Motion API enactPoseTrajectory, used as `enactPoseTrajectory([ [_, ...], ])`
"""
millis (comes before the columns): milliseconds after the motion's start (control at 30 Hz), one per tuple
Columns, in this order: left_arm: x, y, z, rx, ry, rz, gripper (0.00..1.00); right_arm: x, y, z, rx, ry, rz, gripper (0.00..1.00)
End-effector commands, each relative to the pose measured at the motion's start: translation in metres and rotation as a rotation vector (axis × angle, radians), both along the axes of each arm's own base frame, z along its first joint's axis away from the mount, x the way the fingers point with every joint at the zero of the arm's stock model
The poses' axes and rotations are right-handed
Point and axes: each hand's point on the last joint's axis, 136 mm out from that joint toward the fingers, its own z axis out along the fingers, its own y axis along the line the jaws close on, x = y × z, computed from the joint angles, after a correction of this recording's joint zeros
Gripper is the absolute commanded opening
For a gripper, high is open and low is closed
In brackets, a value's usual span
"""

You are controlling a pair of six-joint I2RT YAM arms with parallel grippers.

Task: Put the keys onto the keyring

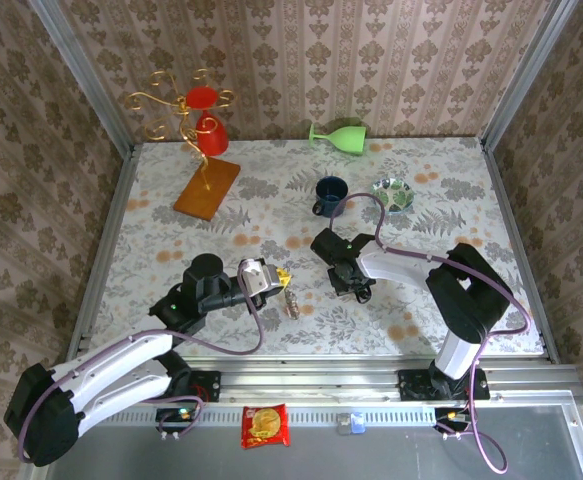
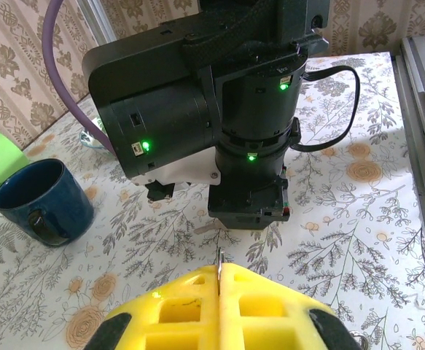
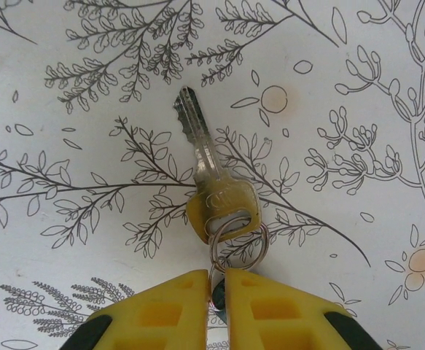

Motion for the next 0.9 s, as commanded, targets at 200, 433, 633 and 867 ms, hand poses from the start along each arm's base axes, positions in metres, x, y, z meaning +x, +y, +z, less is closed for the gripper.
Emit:
enactPoseTrajectory([
  [200,-0.0022,-0.0037,0.0230,-0.036,-0.059,-0.025,0.00,0.0037,-0.0050,0.0012,-0.063,0.003,0.013,0.16],
  [433,-0.0025,-0.0037,0.0227,-0.034,-0.058,-0.027,0.00,0.0024,-0.0068,0.0006,-0.077,0.006,0.016,0.12],
  [633,-0.0025,-0.0038,0.0228,-0.034,-0.060,-0.027,0.00,0.0009,-0.0085,0.0007,-0.088,0.016,0.018,0.17],
  [867,-0.0022,-0.0039,0.0230,-0.033,-0.060,-0.028,0.00,-0.0029,-0.0088,-0.0018,-0.100,0.034,0.027,0.17],
])
